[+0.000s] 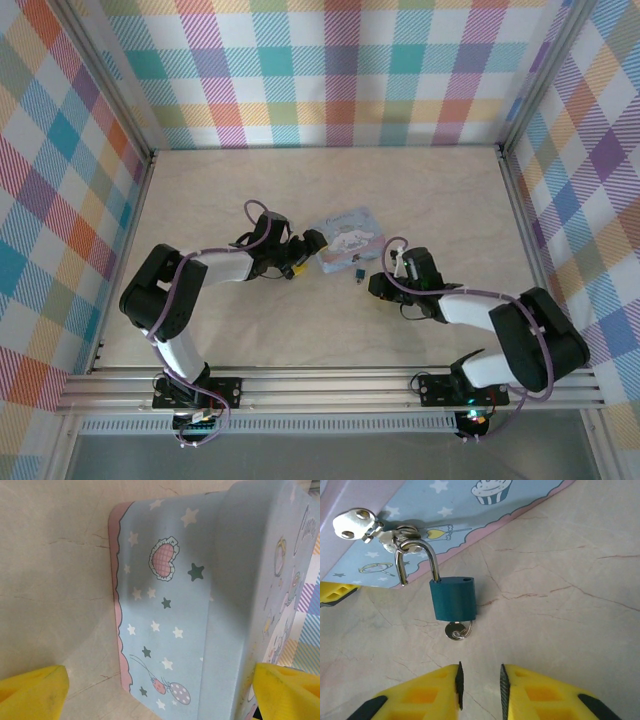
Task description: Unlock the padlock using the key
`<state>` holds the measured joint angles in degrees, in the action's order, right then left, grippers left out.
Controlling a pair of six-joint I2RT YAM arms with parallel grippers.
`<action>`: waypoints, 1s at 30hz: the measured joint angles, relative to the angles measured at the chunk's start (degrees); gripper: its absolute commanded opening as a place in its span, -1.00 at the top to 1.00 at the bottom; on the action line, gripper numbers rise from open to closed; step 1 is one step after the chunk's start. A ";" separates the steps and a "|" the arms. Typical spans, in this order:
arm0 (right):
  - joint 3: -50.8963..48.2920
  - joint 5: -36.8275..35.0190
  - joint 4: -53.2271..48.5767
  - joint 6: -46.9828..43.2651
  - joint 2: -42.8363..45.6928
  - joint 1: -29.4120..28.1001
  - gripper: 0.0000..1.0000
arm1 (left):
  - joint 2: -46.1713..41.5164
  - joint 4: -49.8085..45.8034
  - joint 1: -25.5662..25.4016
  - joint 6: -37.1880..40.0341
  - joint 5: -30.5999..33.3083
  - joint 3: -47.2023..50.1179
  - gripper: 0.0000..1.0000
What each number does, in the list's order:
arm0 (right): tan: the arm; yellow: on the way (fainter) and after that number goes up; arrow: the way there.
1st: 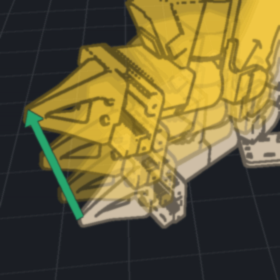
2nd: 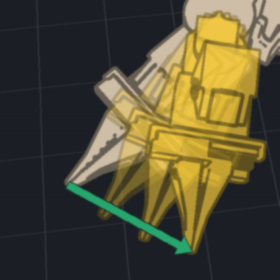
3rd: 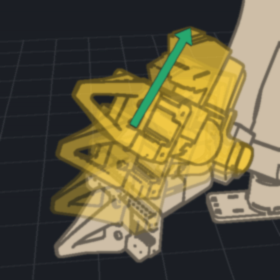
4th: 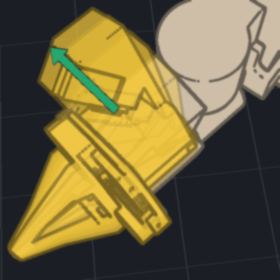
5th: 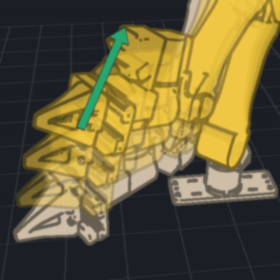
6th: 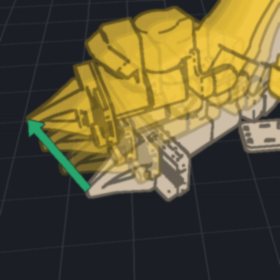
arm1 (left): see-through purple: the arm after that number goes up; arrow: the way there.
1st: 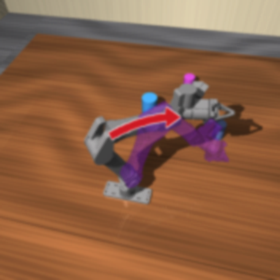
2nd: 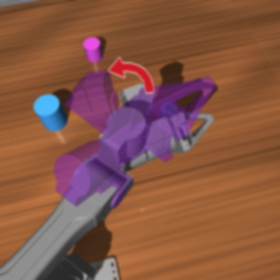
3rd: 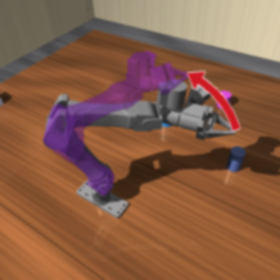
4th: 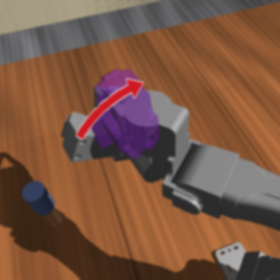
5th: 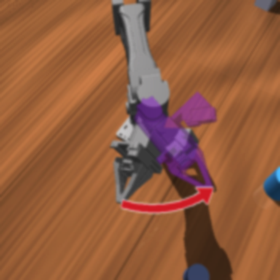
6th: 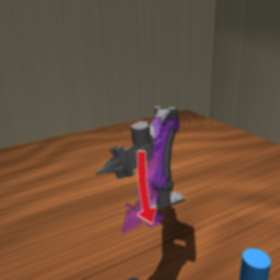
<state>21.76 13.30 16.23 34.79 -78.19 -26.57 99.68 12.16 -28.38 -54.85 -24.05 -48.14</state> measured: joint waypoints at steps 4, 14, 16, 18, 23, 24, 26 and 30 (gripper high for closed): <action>0.09 -0.39 -1.97 -1.73 2.51 0.35 -0.03 | -0.24 -0.17 -0.02 -0.02 0.15 0.15 -0.86; 1.29 6.32 0.70 -2.62 3.61 5.60 -0.50 | -1.75 -1.40 -0.26 -0.07 1.29 1.09 -0.86; 2.29 8.26 1.20 -2.73 2.82 6.43 -0.50 | -1.95 -1.51 -0.48 -0.22 1.77 1.11 -0.86; 3.02 9.86 2.16 -3.06 1.97 6.75 -0.49 | -2.16 -1.60 -0.59 -0.26 2.19 1.29 -0.86; 3.08 12.26 4.63 -4.87 -0.20 6.78 -0.27 | -2.62 -1.51 -0.74 -0.68 2.32 1.86 -0.87; 3.10 12.59 4.83 -5.38 -0.81 6.78 -0.20 | -2.62 -1.51 -0.74 -0.87 2.32 1.88 -0.86; 3.13 13.40 5.27 -6.01 -2.19 6.78 -0.14 | -2.64 -1.51 -0.74 -0.92 2.29 1.88 -0.86; 3.19 14.84 6.36 -7.37 -5.57 6.78 -0.05 | -2.64 -1.49 -0.79 -1.11 2.29 1.92 -0.87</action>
<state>24.95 28.14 22.59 27.42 -83.77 -19.79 97.03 10.68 -29.17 -55.96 -21.76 -46.22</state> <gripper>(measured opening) 0.553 0.932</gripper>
